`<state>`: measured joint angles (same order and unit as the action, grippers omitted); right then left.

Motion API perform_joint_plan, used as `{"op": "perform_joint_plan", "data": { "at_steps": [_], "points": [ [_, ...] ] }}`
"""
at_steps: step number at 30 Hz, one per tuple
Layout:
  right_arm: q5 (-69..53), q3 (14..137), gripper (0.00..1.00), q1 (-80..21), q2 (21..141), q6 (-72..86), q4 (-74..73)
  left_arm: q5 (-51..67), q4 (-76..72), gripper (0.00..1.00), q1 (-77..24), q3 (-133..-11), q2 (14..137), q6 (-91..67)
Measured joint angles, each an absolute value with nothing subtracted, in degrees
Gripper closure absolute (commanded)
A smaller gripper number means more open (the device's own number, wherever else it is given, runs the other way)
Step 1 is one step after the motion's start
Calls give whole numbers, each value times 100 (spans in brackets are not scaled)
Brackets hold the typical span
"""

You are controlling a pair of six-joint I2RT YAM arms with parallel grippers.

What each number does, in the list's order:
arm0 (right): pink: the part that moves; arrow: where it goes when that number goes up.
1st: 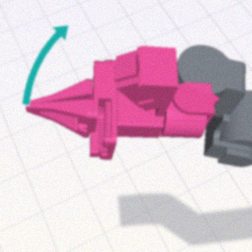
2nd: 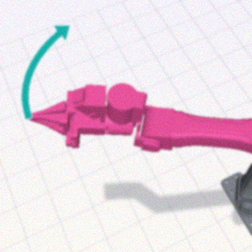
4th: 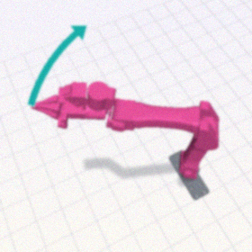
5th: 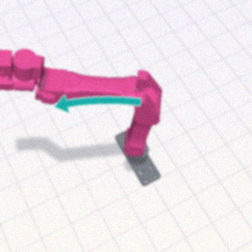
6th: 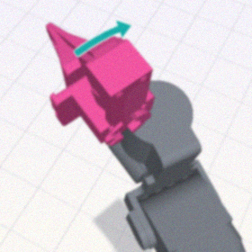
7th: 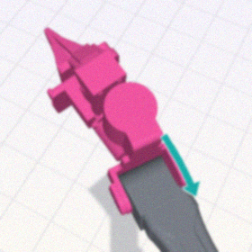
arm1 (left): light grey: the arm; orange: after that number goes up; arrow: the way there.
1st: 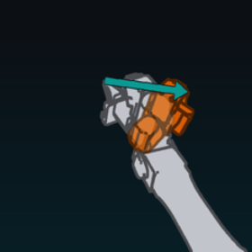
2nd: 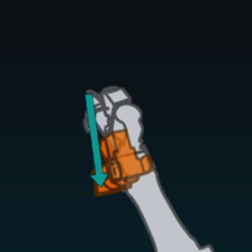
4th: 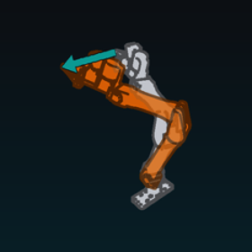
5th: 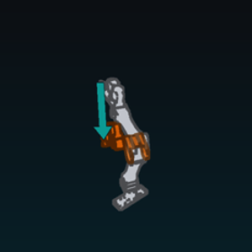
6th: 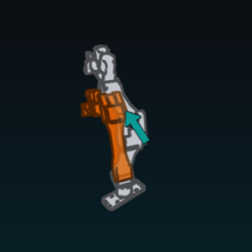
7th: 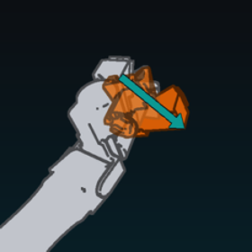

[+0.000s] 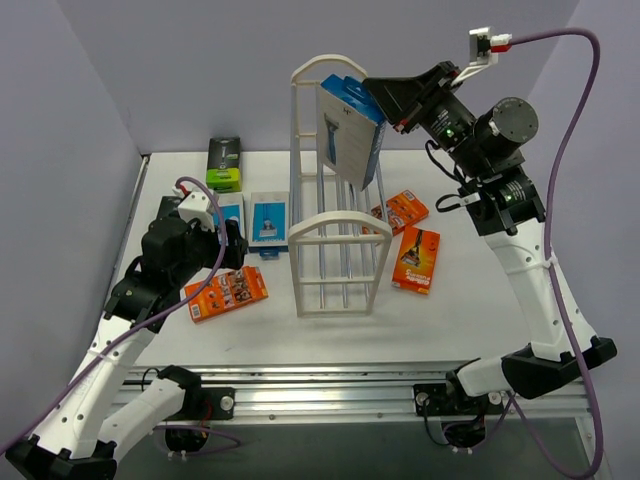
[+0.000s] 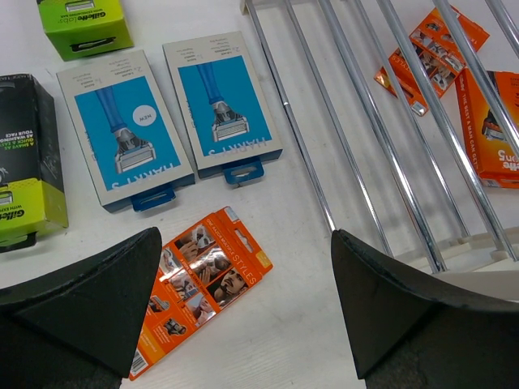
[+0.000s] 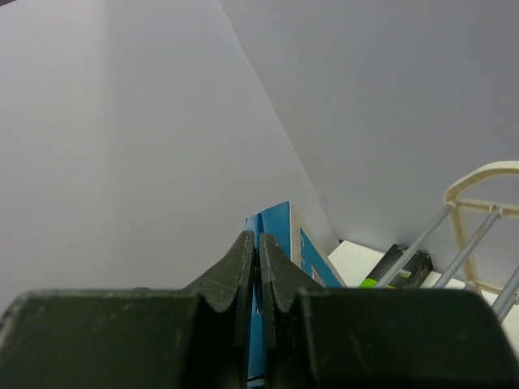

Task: Place and organize the shaving razors onto the shelf
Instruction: Place the shaving razor onto shelf

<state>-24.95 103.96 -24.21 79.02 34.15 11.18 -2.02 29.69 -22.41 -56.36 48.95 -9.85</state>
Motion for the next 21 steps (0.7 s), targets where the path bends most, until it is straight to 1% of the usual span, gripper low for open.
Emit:
{"op": "perform_joint_plan", "data": {
  "at_steps": [13,21],
  "points": [
    [-2482,10348,100,-2945,8062,3804,1761,-115,2967,6,-2233,-5638,4890,-985],
    [-2093,9708,100,-3015,8101,4202,2141,-99,2965,6,-2228,-5638,4886,-987]
  ]
}}
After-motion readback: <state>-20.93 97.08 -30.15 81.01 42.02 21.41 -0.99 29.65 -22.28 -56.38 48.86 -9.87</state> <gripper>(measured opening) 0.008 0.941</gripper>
